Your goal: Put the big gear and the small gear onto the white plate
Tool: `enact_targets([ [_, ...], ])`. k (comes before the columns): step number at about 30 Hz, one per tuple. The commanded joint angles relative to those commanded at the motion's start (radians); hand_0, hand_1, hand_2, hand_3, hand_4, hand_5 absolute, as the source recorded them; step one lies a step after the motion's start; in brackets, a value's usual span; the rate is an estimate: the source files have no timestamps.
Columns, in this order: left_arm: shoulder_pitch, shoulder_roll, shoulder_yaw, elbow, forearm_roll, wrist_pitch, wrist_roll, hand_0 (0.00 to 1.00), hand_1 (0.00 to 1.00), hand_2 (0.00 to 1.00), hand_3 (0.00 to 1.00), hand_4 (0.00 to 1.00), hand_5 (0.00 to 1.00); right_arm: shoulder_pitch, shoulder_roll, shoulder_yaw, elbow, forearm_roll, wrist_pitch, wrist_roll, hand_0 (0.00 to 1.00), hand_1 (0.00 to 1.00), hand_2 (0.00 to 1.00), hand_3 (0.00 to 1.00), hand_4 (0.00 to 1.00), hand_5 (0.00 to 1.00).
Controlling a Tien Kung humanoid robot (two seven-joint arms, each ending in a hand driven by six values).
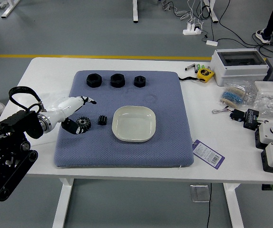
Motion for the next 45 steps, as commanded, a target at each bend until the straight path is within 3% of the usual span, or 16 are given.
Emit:
enact_targets([
  [6,-0.064,0.012,0.075,0.058,0.009,-0.028,0.005,0.769,0.807,0.884,0.838,0.902,0.002,0.003,-0.001,0.0,0.0,0.003,-0.001,0.0,0.654,0.644,0.725,0.572,0.788,0.714],
  [7,-0.073,0.013,0.088,0.067,0.011,-0.034,0.006,0.75,0.759,0.827,0.787,0.884,0.002,0.004,-0.001,0.0,0.0,0.003,-0.001,0.0,0.654,0.645,0.726,0.573,0.788,0.714],
  [12,-0.113,0.011,0.129,0.112,0.013,-0.038,0.004,0.75,0.759,0.827,0.787,0.884,0.002,0.008,-0.001,0.002,0.001,-0.004,-0.002,-0.001,0.654,0.645,0.726,0.573,0.788,0.714],
  [14,-0.124,0.008,0.138,0.13,0.011,-0.037,0.002,0.735,0.717,0.781,0.757,0.873,0.002,0.009,-0.001,0.002,0.001,-0.003,-0.002,0.0,0.654,0.645,0.726,0.573,0.788,0.713],
  [26,-0.172,-0.005,0.193,0.223,0.013,-0.031,-0.01,0.71,0.687,0.748,0.714,0.844,0.002,0.015,-0.004,0.002,0.001,-0.001,-0.003,0.0,0.653,0.645,0.727,0.573,0.788,0.713],
  [36,-0.185,-0.018,0.206,0.259,0.01,-0.018,-0.023,0.695,0.675,0.728,0.671,0.826,0.002,0.018,-0.004,0.002,0.002,-0.002,-0.003,0.0,0.653,0.645,0.726,0.572,0.788,0.713],
  [37,-0.186,-0.019,0.206,0.263,0.011,-0.018,-0.023,0.569,0.544,0.604,0.546,0.579,0.002,0.018,-0.004,0.002,0.002,-0.002,-0.003,0.0,0.654,0.645,0.726,0.573,0.788,0.713],
  [42,-0.186,-0.022,0.208,0.274,0.007,-0.018,-0.022,0.569,0.544,0.604,0.546,0.579,0.002,0.018,-0.004,0.001,0.002,0.0,-0.003,0.0,0.654,0.645,0.726,0.573,0.788,0.713],
  [43,-0.187,-0.022,0.208,0.275,0.004,-0.018,-0.021,0.466,0.49,0.519,0.52,0.46,0.002,0.018,-0.004,0.002,0.002,0.0,-0.003,0.0,0.654,0.645,0.727,0.573,0.788,0.714],
  [45,-0.187,-0.023,0.209,0.276,0.001,-0.018,-0.019,0.466,0.49,0.519,0.52,0.46,0.002,0.017,-0.004,0.002,0.002,0.0,-0.003,0.0,0.654,0.645,0.727,0.573,0.788,0.714],
])
